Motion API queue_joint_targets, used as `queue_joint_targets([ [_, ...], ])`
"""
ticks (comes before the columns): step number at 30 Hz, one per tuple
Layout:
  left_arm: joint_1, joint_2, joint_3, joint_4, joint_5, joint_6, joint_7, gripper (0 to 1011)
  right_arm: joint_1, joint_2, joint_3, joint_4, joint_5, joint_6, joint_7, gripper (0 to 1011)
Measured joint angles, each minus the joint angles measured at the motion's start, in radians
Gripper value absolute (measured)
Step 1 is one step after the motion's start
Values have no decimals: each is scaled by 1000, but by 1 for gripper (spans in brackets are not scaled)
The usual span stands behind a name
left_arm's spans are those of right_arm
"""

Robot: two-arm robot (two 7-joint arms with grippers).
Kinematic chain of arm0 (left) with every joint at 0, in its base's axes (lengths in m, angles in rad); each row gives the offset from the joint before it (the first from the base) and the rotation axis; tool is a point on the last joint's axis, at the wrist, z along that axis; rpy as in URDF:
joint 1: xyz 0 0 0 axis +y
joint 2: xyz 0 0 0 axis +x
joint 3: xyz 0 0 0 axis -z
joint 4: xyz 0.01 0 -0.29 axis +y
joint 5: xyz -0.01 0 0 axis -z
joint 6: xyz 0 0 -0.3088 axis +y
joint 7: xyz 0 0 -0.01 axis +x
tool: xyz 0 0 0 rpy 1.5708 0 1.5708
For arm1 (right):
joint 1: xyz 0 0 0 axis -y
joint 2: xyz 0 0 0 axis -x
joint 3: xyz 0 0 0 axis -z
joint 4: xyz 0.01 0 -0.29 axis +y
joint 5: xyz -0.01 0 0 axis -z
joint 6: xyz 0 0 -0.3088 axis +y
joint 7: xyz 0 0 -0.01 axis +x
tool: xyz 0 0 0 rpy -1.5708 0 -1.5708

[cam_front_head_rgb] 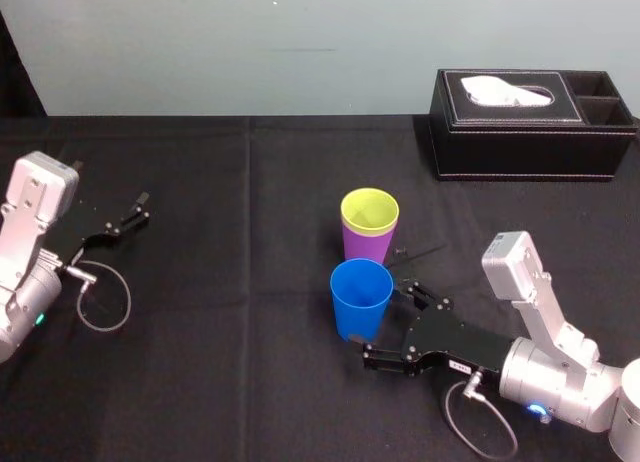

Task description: Stack the three plastic cups sequentially using one hand.

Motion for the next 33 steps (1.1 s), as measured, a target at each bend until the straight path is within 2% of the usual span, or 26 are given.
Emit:
queue_joint_targets([
  [7, 0, 0, 0, 0, 0, 0, 0, 1011, 21, -27, -12, 21, -26, 12, -35, 1003],
  [14, 0, 0, 0, 0, 0, 0, 0, 1011, 26, -44, -4, 29, -37, 18, -58, 1003],
  [33, 0, 0, 0, 0, 0, 0, 0, 1011, 59, -85, -20, 63, -44, 23, -47, 1003],
])
